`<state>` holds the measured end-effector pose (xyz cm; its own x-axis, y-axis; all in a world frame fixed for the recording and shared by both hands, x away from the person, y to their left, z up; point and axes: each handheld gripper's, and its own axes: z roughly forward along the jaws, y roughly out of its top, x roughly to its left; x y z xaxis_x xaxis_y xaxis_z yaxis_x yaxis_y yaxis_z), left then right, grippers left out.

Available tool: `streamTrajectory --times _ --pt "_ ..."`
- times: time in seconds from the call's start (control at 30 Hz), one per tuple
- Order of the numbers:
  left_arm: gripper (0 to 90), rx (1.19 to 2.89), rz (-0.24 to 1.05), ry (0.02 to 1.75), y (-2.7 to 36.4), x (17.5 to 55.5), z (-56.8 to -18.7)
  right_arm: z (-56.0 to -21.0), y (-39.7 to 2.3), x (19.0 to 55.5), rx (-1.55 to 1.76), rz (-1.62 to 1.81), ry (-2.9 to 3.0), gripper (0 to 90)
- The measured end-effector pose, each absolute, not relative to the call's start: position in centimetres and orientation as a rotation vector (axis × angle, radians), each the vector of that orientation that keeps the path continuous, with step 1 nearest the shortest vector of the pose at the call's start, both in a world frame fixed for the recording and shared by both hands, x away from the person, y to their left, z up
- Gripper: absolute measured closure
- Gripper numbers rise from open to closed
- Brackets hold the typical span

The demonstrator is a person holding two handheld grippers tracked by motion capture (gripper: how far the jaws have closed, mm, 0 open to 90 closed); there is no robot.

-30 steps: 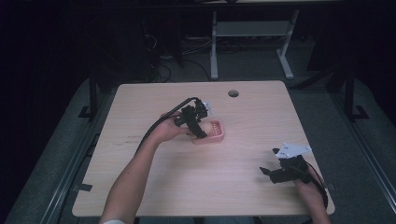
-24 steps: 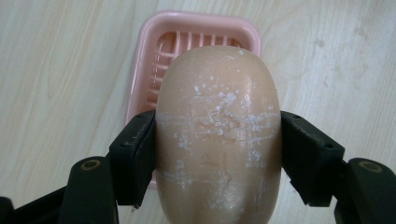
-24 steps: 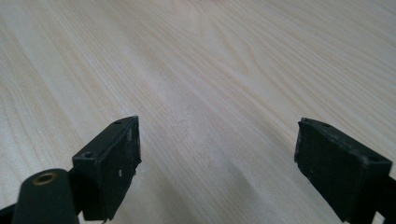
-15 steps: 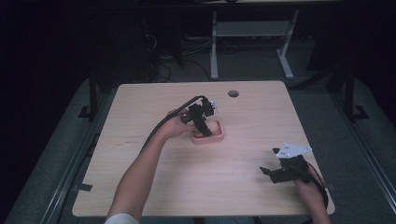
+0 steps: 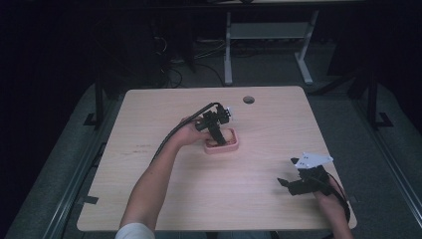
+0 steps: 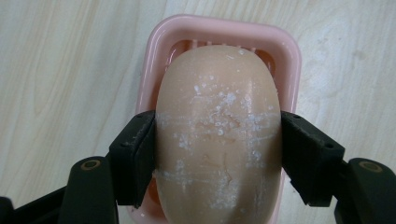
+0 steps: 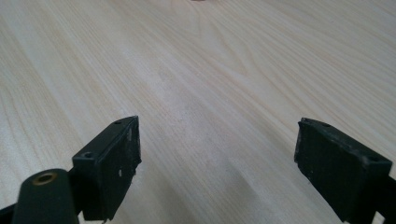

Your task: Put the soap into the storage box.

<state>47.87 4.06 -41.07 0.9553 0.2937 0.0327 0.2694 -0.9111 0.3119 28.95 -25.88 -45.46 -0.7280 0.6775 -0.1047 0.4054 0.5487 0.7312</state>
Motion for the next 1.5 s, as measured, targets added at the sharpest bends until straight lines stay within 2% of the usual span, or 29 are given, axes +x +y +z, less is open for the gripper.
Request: streamTrajectory --times 1.27,1.5 --pt "32.0 2.827 0.136 0.403 3.9 48.1 -41.8 -45.5 -25.9 29.0 0.880 0.995 2.412 14.0" --pt "27.9 2.746 0.162 0.409 4.0 48.0 -40.5 -45.5 -25.9 29.0 0.881 0.992 2.413 13.9"
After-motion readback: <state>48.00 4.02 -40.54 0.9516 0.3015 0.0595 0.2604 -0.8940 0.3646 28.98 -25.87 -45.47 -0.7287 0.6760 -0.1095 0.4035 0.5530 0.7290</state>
